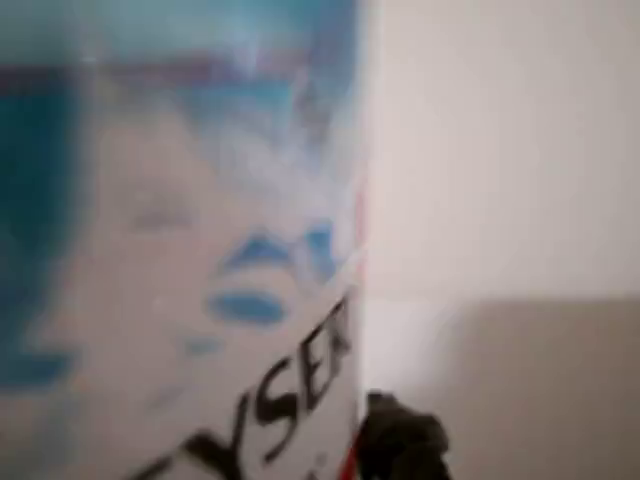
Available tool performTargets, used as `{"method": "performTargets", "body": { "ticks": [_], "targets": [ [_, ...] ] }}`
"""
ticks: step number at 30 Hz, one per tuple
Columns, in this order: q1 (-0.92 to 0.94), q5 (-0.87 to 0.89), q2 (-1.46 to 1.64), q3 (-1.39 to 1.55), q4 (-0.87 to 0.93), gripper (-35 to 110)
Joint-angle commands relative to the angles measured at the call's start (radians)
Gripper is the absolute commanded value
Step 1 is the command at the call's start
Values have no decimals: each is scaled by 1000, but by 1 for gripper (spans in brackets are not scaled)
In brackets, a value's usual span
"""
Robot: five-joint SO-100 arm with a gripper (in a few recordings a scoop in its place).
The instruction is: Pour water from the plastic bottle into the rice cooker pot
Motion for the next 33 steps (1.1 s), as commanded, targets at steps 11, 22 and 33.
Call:
{"method": "performTargets", "body": {
  "ticks": [11,22,33],
  "targets": [
    [31,-5,138,149,-75,45],
    [35,12,374,400,-44,45],
    [54,37,646,627,57,45]
  ]
}}
